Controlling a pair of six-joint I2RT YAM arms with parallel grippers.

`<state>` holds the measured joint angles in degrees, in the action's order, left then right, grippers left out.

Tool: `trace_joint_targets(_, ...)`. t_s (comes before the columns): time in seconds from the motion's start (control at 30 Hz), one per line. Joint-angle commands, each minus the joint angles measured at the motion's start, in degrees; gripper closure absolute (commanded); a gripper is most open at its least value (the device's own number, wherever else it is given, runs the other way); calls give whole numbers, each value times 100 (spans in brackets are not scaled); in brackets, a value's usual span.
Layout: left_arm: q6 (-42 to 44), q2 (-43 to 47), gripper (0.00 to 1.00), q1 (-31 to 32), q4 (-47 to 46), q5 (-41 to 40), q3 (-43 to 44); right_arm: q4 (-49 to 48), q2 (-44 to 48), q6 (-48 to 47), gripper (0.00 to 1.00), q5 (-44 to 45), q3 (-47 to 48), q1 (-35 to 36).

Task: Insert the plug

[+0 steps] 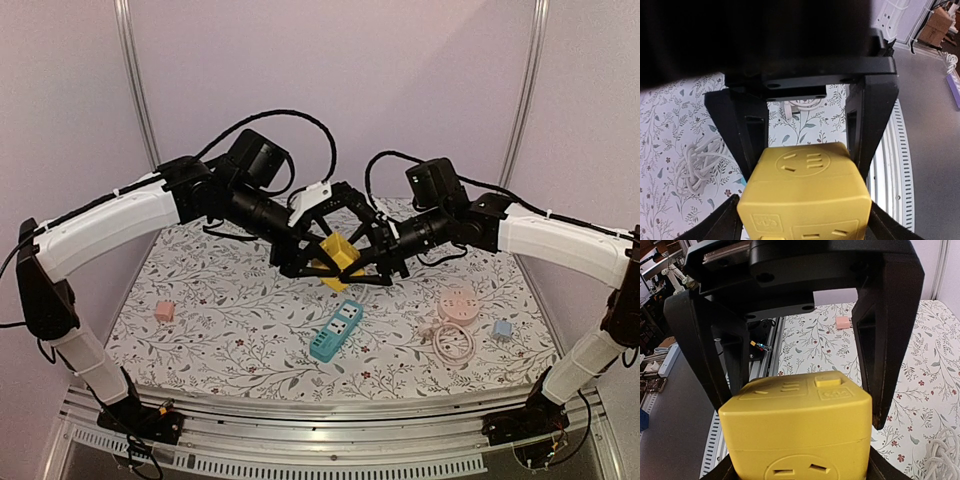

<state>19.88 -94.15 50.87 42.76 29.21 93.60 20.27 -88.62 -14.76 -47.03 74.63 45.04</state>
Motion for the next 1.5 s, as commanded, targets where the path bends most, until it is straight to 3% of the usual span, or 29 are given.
trace_joint_targets(0.0,-28,-161,28,72,2,-118,195,-112,-58,82,100,-107,167,69)
trace_joint_targets(0.23,-32,-251,53,63,136,-202,242,-306,-14,178,100,-35,113,71)
trace_joint_targets(0.33,40,-264,76,63,227,-213,274,-321,-24,167,99,44,101,74)
trace_joint_targets(0.37,54,-270,84,63,253,-218,291,-320,-24,160,90,101,96,71)
trace_joint_targets(0.4,56,-277,92,63,272,-250,310,-343,-24,167,70,202,84,68)
trace_joint_targets(0.43,56,-279,99,63,297,-280,327,-386,-19,204,58,318,61,75)
trace_joint_targets(0.5,-3,-293,100,63,316,-402,355,-464,8,359,39,474,2,72)
trace_joint_targets(0.53,-50,-282,100,68,315,-479,366,-496,47,377,14,512,-44,75)
trace_joint_targets(0.57,-76,-275,100,57,332,-547,375,-521,82,385,3,569,-90,75)
trace_joint_targets(1.03,-483,297,100,46,129,-895,-84,-1667,699,1085,1,2451,-1238,15)
trace_joint_targets(1.17,-870,378,100,38,116,-1218,-153,-1609,575,1838,1,2383,-1223,-425)
trace_joint_targets(1.33,-2239,328,100,-51,299,-2569,461,-833,505,2566,1,2321,-846,-969)
trace_joint_targets(1.47,-2794,250,100,-165,418,-2469,621,-397,540,2657,1,2378,-813,-1061)
